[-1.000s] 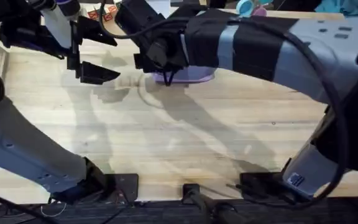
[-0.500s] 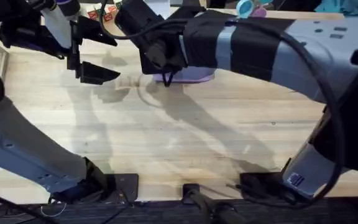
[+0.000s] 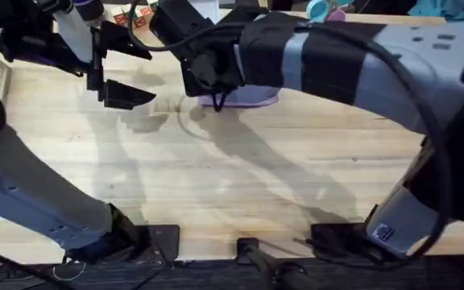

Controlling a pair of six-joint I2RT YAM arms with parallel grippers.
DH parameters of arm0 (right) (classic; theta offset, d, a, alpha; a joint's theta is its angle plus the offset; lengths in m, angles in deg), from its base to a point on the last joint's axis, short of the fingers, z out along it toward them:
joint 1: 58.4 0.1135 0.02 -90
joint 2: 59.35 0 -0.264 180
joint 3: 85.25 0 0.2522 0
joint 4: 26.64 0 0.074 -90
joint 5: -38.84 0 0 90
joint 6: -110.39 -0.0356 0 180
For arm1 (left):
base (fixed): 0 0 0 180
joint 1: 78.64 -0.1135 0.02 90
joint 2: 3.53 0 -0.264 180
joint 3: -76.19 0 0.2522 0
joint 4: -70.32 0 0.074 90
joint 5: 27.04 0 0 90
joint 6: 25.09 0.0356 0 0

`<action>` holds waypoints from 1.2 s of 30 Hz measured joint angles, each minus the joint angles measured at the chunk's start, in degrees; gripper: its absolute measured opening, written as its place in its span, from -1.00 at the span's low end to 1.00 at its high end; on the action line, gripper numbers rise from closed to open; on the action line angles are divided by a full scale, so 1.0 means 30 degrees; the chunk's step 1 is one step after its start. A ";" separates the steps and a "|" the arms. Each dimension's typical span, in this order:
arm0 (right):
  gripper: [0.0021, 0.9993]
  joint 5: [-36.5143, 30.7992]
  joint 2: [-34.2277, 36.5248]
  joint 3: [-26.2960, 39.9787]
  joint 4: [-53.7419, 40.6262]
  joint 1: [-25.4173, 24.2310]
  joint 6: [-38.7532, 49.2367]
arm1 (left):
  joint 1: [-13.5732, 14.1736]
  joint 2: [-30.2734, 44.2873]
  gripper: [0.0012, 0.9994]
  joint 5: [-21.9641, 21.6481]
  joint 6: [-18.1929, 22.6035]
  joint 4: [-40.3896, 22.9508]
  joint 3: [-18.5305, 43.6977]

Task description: Unzip the bag, pick up the pens from the table one at a time and place them inside, then zip the bag closed.

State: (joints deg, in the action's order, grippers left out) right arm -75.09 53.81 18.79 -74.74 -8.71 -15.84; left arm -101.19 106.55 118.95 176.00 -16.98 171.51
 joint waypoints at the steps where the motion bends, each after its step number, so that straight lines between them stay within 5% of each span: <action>1: -0.94 0.0022 -0.0112 0.0000 -0.0003 0.0000 0.0156 | 0.0000 0.0000 0.99 0.0000 0.0000 0.0006 0.0000; 12: -0.94 0.0278 -0.1971 0.0000 -0.0150 -0.0060 0.1060 | 0.0245 0.0000 0.99 0.0682 0.0006 0.0252 0.0000; 21: -0.94 0.0350 -0.1965 -0.0007 -0.0149 -0.0087 0.1086 | 0.1975 0.0000 0.99 0.1093 -0.0080 0.1043 0.0000; 36: -0.94 0.0342 -0.1965 -0.0007 0.0231 -0.0087 0.1086 | 0.4908 0.0016 0.99 0.1633 -0.4626 0.4789 0.0000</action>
State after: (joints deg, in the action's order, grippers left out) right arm -74.06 47.91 18.77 -74.04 -8.97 -12.59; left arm -86.46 106.60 123.85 162.12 -2.62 171.51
